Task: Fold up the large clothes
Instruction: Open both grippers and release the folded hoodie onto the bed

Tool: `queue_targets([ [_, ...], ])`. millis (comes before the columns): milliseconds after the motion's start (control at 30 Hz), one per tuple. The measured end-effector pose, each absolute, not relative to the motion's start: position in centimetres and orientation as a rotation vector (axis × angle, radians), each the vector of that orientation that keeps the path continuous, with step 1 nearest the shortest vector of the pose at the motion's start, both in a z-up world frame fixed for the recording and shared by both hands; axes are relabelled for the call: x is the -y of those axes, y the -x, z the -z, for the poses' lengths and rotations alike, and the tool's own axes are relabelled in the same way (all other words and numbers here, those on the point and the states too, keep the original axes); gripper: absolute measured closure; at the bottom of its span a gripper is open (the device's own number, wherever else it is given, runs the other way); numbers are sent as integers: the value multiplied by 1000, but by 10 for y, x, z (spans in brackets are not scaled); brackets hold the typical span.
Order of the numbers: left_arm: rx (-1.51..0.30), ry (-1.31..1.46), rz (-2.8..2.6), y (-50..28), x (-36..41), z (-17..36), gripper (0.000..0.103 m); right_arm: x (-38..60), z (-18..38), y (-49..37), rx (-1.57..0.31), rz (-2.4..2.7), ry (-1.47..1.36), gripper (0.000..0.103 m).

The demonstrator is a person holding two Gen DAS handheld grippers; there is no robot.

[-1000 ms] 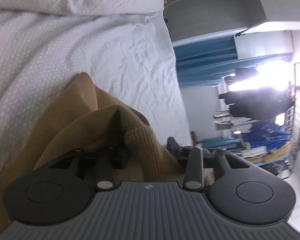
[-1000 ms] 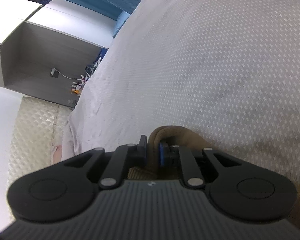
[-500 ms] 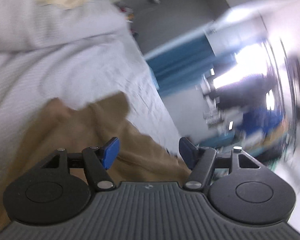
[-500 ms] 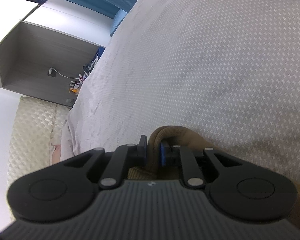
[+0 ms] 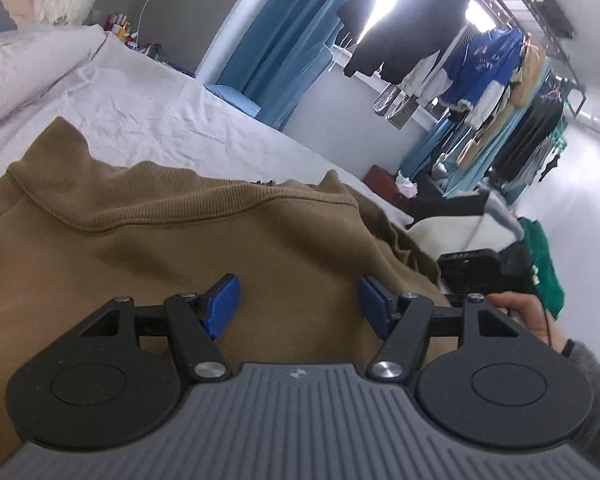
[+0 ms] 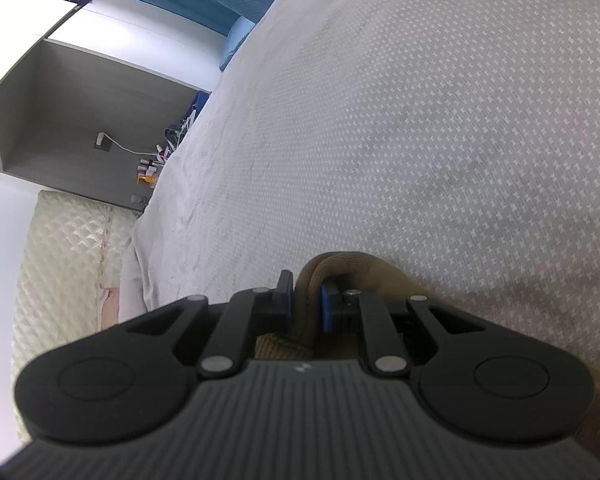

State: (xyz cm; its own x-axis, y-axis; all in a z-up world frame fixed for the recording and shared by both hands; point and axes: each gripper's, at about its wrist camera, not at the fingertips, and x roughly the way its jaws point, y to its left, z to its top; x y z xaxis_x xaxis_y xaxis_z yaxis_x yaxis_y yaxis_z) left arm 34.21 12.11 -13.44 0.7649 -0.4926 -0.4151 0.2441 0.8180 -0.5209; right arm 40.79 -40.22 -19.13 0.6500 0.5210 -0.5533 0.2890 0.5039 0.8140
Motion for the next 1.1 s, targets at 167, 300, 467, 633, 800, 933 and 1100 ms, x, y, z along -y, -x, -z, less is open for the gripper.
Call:
queue_targets([
  [167, -588, 488, 415, -342, -123, 142, 32, 413, 197, -409, -916, -173, -1156, 80],
  [300, -592, 493, 409, -348, -122, 144, 32, 434, 206, -402, -924, -176, -1337, 65],
  [467, -579, 496, 384, -346, -120, 142, 32, 465, 201, -382, -896, -194, -1418, 53],
  [633, -573, 480, 349, -337, -117, 132, 32, 470, 170, -348, -830, -186, -1251, 35],
  [800, -540, 471, 322, -317, -114, 122, 32, 443, 135, -331, -788, -279, -1035, 35],
  [933, -507, 466, 324, -298, -108, 113, 32, 406, 103, -321, -731, -330, -787, 35],
  [1100, -488, 415, 306, -285, -101, 106, 33, 356, 83, -297, -671, -416, -539, 36],
])
